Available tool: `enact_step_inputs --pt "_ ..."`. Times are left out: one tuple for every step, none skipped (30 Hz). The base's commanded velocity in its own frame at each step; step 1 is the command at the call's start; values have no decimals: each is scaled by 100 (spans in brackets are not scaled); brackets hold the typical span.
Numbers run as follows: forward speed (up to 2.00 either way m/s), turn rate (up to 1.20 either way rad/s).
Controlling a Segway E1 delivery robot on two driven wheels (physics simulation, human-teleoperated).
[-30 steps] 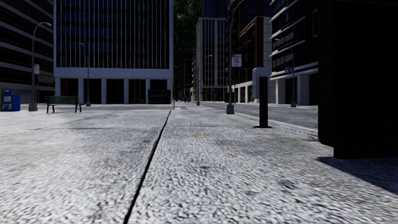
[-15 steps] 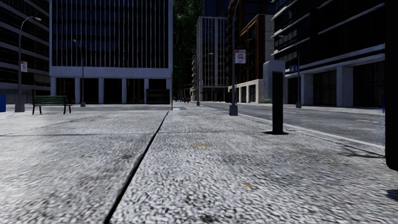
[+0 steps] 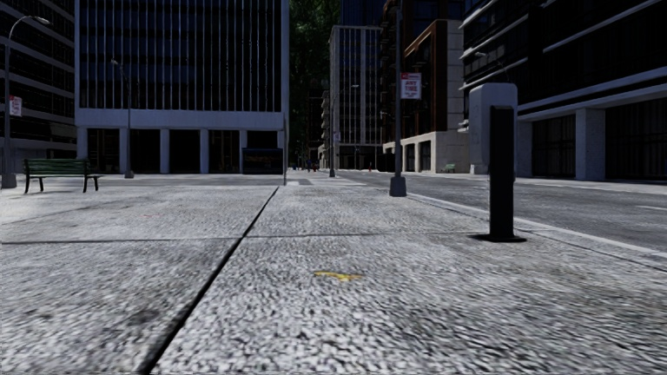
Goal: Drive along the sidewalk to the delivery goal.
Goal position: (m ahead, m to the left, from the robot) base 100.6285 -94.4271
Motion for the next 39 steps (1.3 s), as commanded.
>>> enact_step_inputs --pt "200 0" --pt "200 0" --pt "200 0" --pt "200 0" --pt "200 0" --pt "200 0" --pt "200 0" --pt "200 0" --pt "200 0" --pt "200 0" --pt "200 0" --pt "200 0" --pt "200 0" --pt "200 0" --pt "200 0" --pt "200 0" --pt "200 0" --pt "200 0" --pt "200 0" --pt "200 0" --pt "200 0" --pt "200 0" --pt "200 0" --pt "200 0" --pt "200 0" --pt "200 0" --pt "200 0" --pt "200 0" --pt "200 0" --pt "200 0" --pt "200 0" --pt "200 0" --pt "200 0" --pt "200 0" --pt "200 0" --pt "200 0" --pt "200 0" --pt "200 0" --pt "200 0"
